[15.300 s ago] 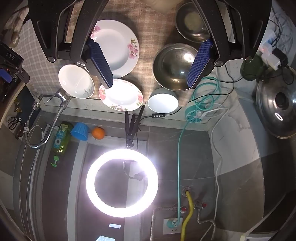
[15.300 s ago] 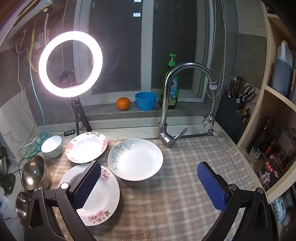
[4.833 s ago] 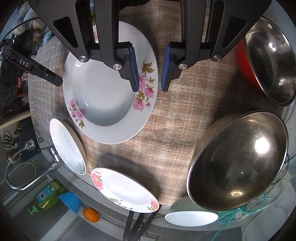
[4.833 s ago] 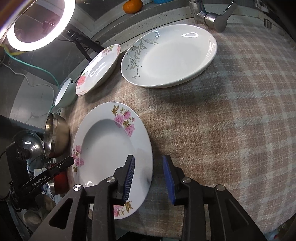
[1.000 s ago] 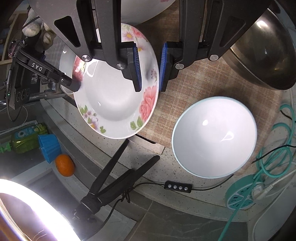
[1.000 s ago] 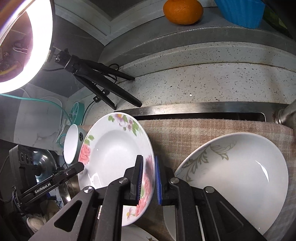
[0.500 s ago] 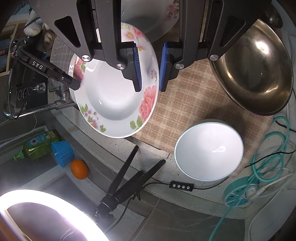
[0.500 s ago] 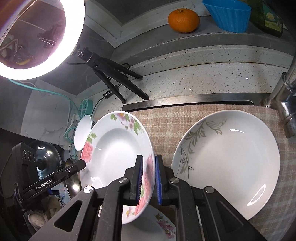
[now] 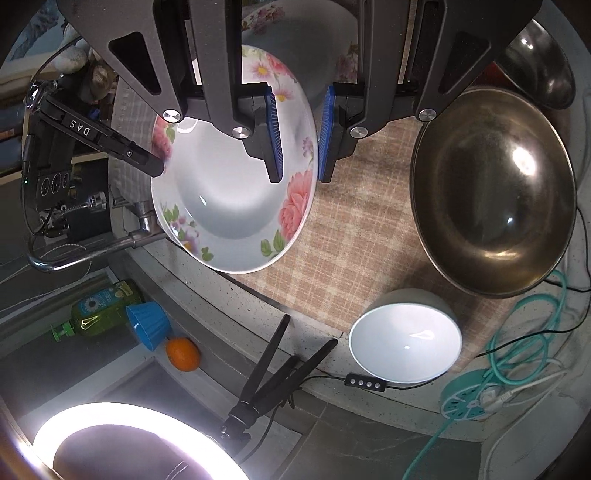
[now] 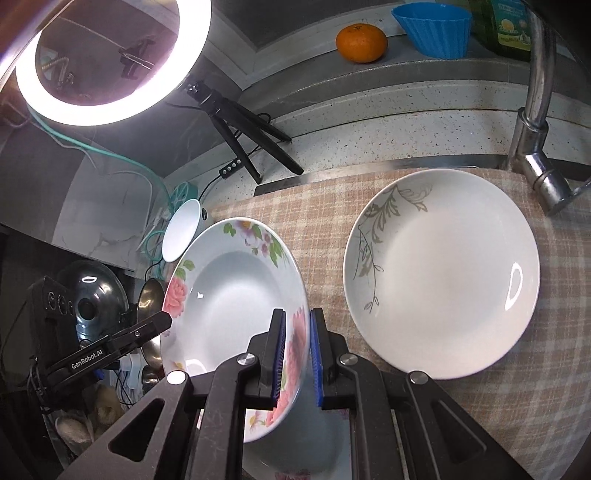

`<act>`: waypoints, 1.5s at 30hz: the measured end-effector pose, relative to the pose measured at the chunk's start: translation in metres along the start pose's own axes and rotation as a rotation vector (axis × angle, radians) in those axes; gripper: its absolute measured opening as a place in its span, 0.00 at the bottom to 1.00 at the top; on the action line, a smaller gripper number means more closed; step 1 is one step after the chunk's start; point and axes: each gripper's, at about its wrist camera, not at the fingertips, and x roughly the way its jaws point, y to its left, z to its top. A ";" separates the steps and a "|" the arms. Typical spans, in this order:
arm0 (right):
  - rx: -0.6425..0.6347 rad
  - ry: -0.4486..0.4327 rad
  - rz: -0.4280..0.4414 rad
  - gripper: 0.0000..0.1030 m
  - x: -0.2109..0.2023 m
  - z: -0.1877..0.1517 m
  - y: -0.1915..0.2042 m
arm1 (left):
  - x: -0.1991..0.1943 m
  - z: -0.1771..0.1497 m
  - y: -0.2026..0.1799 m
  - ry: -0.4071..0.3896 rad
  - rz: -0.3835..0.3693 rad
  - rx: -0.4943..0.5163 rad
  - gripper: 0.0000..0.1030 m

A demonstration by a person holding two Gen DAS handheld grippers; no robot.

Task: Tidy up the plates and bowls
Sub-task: 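Lower the deep plate onto the flat pink-flowered plate with the right tool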

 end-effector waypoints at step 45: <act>0.050 0.053 -0.063 0.12 0.012 -0.109 -0.020 | 0.028 -0.084 0.019 0.127 0.030 0.055 0.16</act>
